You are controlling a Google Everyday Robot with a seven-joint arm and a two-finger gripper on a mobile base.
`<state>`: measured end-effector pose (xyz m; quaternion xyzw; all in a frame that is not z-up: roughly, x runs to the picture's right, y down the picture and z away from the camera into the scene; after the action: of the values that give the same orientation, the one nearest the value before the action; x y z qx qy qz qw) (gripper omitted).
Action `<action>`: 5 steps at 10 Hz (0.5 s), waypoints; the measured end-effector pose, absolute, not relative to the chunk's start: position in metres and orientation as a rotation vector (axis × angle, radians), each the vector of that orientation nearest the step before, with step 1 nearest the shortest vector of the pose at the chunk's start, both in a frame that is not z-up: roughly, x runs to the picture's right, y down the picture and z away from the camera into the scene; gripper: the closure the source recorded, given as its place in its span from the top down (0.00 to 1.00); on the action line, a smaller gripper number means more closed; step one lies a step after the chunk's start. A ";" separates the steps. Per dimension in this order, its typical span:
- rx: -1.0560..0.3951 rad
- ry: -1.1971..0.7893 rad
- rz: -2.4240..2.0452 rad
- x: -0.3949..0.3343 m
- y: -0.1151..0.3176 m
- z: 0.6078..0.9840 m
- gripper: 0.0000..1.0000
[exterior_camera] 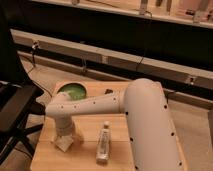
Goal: Place the white sponge in the ceramic cup
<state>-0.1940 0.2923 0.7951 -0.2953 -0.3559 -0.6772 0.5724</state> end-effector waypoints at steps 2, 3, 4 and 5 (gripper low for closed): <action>-0.683 -0.860 -1.601 -0.198 0.298 0.796 0.80; -0.673 -0.866 -1.598 -0.202 0.298 0.797 0.75; -0.671 -0.866 -1.600 -0.202 0.298 0.798 0.63; -0.669 -0.866 -1.600 -0.203 0.298 0.798 0.55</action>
<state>-0.2030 0.2980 0.7976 -0.2847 -0.3682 -0.6807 0.5658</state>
